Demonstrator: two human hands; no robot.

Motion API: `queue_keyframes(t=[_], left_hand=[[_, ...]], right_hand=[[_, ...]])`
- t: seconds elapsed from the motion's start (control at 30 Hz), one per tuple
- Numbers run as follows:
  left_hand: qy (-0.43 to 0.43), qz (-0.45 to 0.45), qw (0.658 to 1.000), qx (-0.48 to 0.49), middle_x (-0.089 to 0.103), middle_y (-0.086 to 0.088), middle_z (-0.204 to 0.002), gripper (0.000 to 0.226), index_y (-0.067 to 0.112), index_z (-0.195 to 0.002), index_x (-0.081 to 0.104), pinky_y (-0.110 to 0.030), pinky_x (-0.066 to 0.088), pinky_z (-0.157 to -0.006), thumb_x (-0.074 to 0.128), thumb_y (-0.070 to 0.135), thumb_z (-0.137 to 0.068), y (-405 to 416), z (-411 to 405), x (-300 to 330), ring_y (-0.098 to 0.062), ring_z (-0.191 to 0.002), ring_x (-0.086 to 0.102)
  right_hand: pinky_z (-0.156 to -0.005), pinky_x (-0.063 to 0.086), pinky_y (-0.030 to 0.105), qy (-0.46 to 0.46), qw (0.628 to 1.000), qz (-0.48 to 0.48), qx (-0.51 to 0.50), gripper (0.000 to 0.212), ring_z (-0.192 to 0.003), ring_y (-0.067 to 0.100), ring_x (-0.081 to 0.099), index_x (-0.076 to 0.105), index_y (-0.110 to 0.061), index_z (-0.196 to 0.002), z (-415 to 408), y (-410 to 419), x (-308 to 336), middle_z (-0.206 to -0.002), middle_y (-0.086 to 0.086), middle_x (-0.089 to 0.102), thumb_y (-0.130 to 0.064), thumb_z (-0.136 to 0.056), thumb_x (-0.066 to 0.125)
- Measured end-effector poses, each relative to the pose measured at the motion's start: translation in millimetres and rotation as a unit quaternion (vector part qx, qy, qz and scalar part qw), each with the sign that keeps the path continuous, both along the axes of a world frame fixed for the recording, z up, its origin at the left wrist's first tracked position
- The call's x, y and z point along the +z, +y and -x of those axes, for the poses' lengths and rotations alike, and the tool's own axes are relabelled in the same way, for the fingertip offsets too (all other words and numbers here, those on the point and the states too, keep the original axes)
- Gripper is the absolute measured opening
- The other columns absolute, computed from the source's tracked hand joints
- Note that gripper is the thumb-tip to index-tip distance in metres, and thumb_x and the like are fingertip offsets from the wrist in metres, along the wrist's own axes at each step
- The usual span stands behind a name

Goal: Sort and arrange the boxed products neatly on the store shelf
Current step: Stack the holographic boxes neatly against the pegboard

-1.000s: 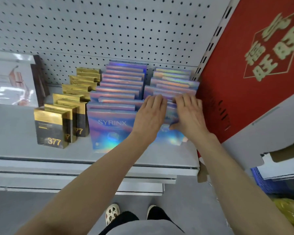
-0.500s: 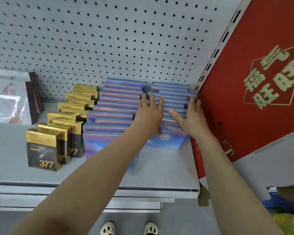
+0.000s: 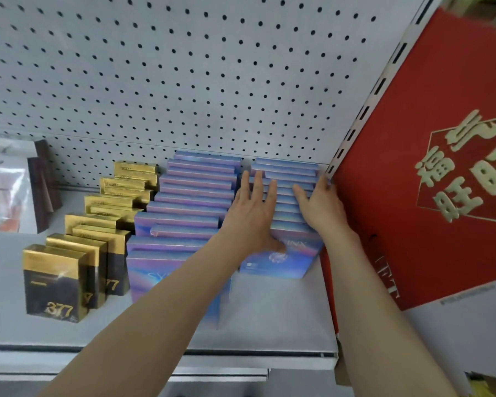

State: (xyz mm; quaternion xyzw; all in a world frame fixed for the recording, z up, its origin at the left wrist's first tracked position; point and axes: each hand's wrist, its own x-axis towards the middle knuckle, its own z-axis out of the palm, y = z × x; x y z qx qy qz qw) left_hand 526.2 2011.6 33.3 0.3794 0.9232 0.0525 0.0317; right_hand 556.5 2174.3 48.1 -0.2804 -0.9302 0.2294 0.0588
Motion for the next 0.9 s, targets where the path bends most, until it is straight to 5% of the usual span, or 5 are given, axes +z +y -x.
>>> queue_keyframes(t=[0.27, 0.37, 0.57, 0.77, 0.9], left_hand=[[0.049, 0.038, 0.997, -0.046, 0.009, -0.021, -0.16, 0.126, -0.005, -0.151, 0.0, -0.06, -0.005, -0.116, 0.06, 0.074, -0.073, 6, 3, -1, -0.04, -0.148, -0.005], [0.027, 0.026, 0.999, -0.015, -0.001, -0.024, -0.16, 0.131, 0.001, -0.152, -0.003, -0.059, -0.004, -0.117, 0.063, 0.077, -0.068, 6, 2, -1, -0.045, -0.146, -0.011], [-0.025, 0.013, 0.999, 0.016, -0.011, -0.03, -0.157, 0.131, 0.005, -0.153, -0.005, -0.064, -0.004, -0.114, 0.066, 0.074, -0.068, 9, 6, 2, -0.057, -0.14, -0.013], [0.025, 0.046, 0.997, -0.057, -0.001, -0.023, -0.16, 0.117, -0.007, -0.149, -0.006, -0.069, -0.007, -0.111, 0.053, 0.069, -0.083, 12, 9, -2, -0.048, -0.144, -0.016], [-0.001, 0.037, 0.999, -0.034, -0.01, -0.025, -0.159, 0.131, 0.001, -0.152, -0.009, -0.065, -0.005, -0.114, 0.063, 0.075, -0.071, 7, 8, -5, -0.052, -0.141, -0.018]], right_hand=[[-0.1, 0.042, 0.043, 0.01, 1.0, -0.013, 0.018, 0.064, -0.128, 0.038, 0.05, 0.034, -0.018, -0.149, 2, 7, -5, -0.144, 0.016, 0.05, -0.053, -0.097, 0.048], [-0.106, 0.037, 0.045, 0.007, 0.999, -0.037, 0.015, 0.067, -0.136, 0.037, 0.039, 0.027, -0.01, -0.152, 15, 5, 2, -0.151, 0.019, 0.036, -0.05, -0.1, 0.042], [-0.106, 0.039, 0.048, 0.005, 0.995, -0.094, 0.027, 0.055, -0.135, 0.038, 0.04, 0.034, -0.011, -0.149, 15, -5, 8, -0.15, 0.018, 0.039, -0.041, -0.103, 0.038], [-0.093, 0.043, 0.043, 0.029, 0.999, -0.03, -0.02, 0.05, -0.121, 0.04, 0.052, 0.04, -0.02, -0.145, -21, -12, -8, -0.14, 0.015, 0.05, -0.043, -0.101, 0.042], [-0.096, 0.042, 0.037, 0.074, 0.997, 0.004, -0.001, 0.043, -0.123, 0.035, 0.053, 0.047, -0.016, -0.141, -24, -12, -2, -0.137, 0.014, 0.057, -0.032, -0.101, 0.048]])
